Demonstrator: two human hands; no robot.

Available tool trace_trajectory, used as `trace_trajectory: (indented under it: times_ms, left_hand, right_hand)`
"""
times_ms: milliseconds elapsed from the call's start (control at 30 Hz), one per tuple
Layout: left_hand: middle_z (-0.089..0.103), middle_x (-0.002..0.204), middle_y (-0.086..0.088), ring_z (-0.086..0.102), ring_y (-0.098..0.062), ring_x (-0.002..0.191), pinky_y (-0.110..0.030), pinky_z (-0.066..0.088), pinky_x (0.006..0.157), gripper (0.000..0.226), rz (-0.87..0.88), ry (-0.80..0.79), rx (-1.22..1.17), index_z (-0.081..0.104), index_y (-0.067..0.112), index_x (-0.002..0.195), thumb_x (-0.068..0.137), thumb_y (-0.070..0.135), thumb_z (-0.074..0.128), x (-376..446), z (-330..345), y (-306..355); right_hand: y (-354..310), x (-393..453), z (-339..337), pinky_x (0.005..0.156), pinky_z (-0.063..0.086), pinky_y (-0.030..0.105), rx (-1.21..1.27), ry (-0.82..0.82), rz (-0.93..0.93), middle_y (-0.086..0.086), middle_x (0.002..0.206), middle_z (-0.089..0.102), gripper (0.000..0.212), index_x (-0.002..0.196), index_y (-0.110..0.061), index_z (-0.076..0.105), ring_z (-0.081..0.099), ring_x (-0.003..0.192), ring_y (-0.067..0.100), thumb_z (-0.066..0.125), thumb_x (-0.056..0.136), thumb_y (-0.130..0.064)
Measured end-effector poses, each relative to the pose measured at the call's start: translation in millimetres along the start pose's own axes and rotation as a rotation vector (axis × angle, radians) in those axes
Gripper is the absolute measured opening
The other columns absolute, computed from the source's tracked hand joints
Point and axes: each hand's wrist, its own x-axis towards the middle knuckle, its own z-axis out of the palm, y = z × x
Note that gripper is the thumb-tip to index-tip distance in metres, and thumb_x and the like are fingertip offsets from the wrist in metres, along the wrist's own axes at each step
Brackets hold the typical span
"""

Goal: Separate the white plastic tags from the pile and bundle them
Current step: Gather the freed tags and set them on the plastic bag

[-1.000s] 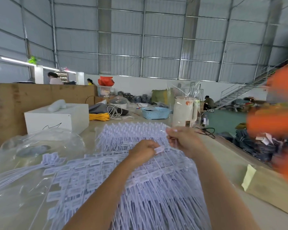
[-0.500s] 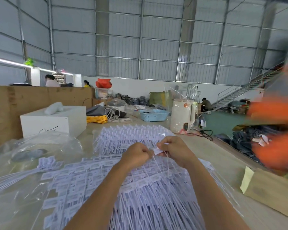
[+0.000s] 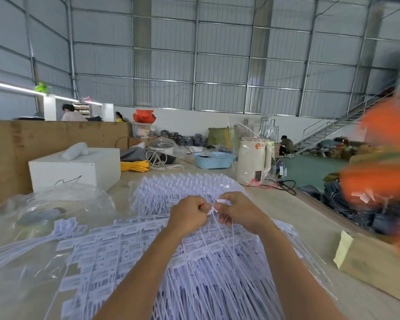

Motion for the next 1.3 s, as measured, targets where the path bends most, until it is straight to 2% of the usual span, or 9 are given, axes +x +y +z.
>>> trace_trajectory:
  times_ms: [267, 500, 633, 700, 767, 933, 1033, 1167, 1300]
  left_hand:
    - [0.045, 0.046, 0.01, 0.041, -0.008, 0.046, -0.027, 0.029, 0.056, 0.044, -0.032, -0.035, -0.257, 0.048, 0.02, 0.053, 0.096, 0.024, 0.052, 2, -1, 1]
    - [0.046, 0.039, 0.007, 0.044, -0.007, 0.038, -0.016, 0.034, 0.046, 0.042, -0.191, -0.106, -0.411, 0.055, 0.016, 0.049, 0.09, 0.021, 0.062, 1, -9, -2]
    - [0.054, 0.045, 0.008, 0.059, -0.006, 0.054, -0.026, 0.045, 0.066, 0.046, -0.14, -0.12, -0.437, 0.053, 0.018, 0.049, 0.095, 0.021, 0.056, -3, -13, -5]
    - [0.062, 0.058, 0.003, 0.062, -0.017, 0.068, -0.034, 0.047, 0.069, 0.038, -0.134, -0.161, -0.422, 0.06, 0.017, 0.057, 0.095, 0.02, 0.055, -4, -17, -1]
    - [0.065, 0.067, 0.001, 0.061, -0.025, 0.077, -0.035, 0.046, 0.069, 0.032, -0.131, -0.207, -0.385, 0.063, 0.019, 0.063, 0.094, 0.017, 0.054, -2, -21, 3]
    - [0.061, 0.088, -0.001, 0.061, -0.023, 0.077, -0.031, 0.044, 0.067, 0.031, -0.08, -0.297, -0.221, 0.058, 0.032, 0.081, 0.088, 0.003, 0.053, -4, -42, 3]
    - [0.061, 0.089, -0.003, 0.056, -0.019, 0.069, -0.028, 0.042, 0.064, 0.026, -0.048, -0.346, -0.185, 0.058, 0.031, 0.094, 0.09, 0.005, 0.057, -8, -47, 0]
    - [0.059, 0.115, -0.009, 0.061, -0.026, 0.091, -0.036, 0.048, 0.072, 0.021, 0.004, -0.335, -0.166, 0.059, 0.02, 0.106, 0.089, 0.009, 0.063, -10, -45, -3]
    - [0.058, 0.096, -0.005, 0.057, -0.02, 0.083, -0.035, 0.048, 0.073, 0.032, 0.037, -0.252, -0.222, 0.046, 0.023, 0.102, 0.083, 0.01, 0.069, -9, -44, -4]
  right_hand:
    - [4, 5, 4, 0.043, 0.045, 0.019, -0.045, 0.133, -0.151, 0.009, 0.055, 0.056, 0.019, 0.069, -0.002, 0.056, 0.052, 0.04, 0.009, 0.057, 0.088, 0.001]
    - [11, 4, -10, 0.046, 0.046, 0.022, -0.204, 0.326, -0.218, 0.004, 0.066, 0.057, 0.007, 0.086, -0.002, 0.062, 0.053, 0.049, 0.008, 0.055, 0.09, 0.0]
    - [2, -5, -55, 0.04, 0.039, 0.012, 0.426, 0.447, -0.184, 0.007, 0.07, 0.058, 0.013, 0.084, -0.006, 0.059, 0.053, 0.055, 0.01, 0.051, 0.095, -0.009]
    - [-11, -10, -70, 0.035, 0.036, 0.01, 0.854, 0.341, -0.159, 0.008, 0.072, 0.057, 0.012, 0.083, 0.0, 0.055, 0.052, 0.052, 0.009, 0.049, 0.093, -0.004]
    - [-24, -15, -71, 0.034, 0.038, 0.01, 0.996, 0.189, -0.111, 0.01, 0.075, 0.063, 0.006, 0.085, 0.002, 0.055, 0.055, 0.049, 0.007, 0.054, 0.085, -0.004]
    - [-33, -12, -36, 0.049, 0.054, 0.022, 0.503, 0.038, 0.081, 0.011, 0.087, 0.067, 0.014, 0.099, 0.004, 0.058, 0.067, 0.065, 0.015, 0.059, 0.088, -0.005]
    - [-27, -7, -11, 0.069, 0.058, 0.031, 0.217, 0.028, 0.145, 0.011, 0.086, 0.06, 0.008, 0.087, -0.002, 0.059, 0.062, 0.079, 0.02, 0.062, 0.089, -0.009]
    - [-24, 0, 9, 0.072, 0.054, 0.035, 0.149, 0.035, 0.102, 0.01, 0.081, 0.061, 0.016, 0.075, -0.007, 0.06, 0.06, 0.077, 0.02, 0.062, 0.09, -0.014]
    - [-20, 3, 21, 0.067, 0.057, 0.037, 0.096, 0.036, 0.088, 0.009, 0.071, 0.064, 0.016, 0.074, -0.007, 0.057, 0.064, 0.062, 0.021, 0.061, 0.09, -0.008]
